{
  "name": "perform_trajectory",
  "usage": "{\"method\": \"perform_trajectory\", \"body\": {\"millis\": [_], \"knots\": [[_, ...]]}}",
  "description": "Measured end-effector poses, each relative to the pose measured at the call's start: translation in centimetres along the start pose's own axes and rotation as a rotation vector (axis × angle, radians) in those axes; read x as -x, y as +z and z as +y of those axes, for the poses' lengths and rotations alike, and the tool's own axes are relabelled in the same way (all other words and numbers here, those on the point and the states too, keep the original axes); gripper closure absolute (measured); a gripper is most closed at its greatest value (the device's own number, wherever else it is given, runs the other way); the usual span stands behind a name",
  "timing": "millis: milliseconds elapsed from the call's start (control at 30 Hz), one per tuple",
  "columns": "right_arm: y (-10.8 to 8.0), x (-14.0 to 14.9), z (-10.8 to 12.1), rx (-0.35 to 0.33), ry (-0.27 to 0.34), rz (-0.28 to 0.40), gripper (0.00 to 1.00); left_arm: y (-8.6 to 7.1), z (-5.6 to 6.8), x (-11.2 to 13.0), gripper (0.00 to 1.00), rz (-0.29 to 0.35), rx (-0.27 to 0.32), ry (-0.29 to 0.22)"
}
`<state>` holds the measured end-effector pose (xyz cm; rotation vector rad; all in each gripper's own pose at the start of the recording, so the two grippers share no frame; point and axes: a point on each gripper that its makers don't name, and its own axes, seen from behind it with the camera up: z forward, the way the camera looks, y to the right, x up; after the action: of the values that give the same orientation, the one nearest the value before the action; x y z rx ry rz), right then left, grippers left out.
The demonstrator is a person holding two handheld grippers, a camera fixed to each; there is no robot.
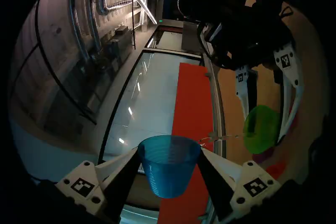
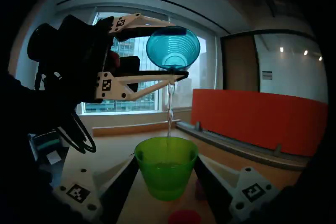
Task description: Pour water
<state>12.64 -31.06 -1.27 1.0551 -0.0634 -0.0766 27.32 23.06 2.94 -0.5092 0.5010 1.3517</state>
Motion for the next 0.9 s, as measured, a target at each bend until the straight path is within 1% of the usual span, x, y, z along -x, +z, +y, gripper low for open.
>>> {"method": "perform_trajectory", "body": {"millis": [400, 900], "knots": [[-0.2, 0.1, 0.0, 0.003, -0.001, 0.001, 0.11, 0.0, 0.1, -0.5, 0.13, 0.001, -0.006, 0.043], [-0.4, -0.1, 0.0, 0.003, -0.003, 0.006, 0.11, -0.2, -0.3, -1.2, 0.13, 0.003, -0.012, 0.124]]}}
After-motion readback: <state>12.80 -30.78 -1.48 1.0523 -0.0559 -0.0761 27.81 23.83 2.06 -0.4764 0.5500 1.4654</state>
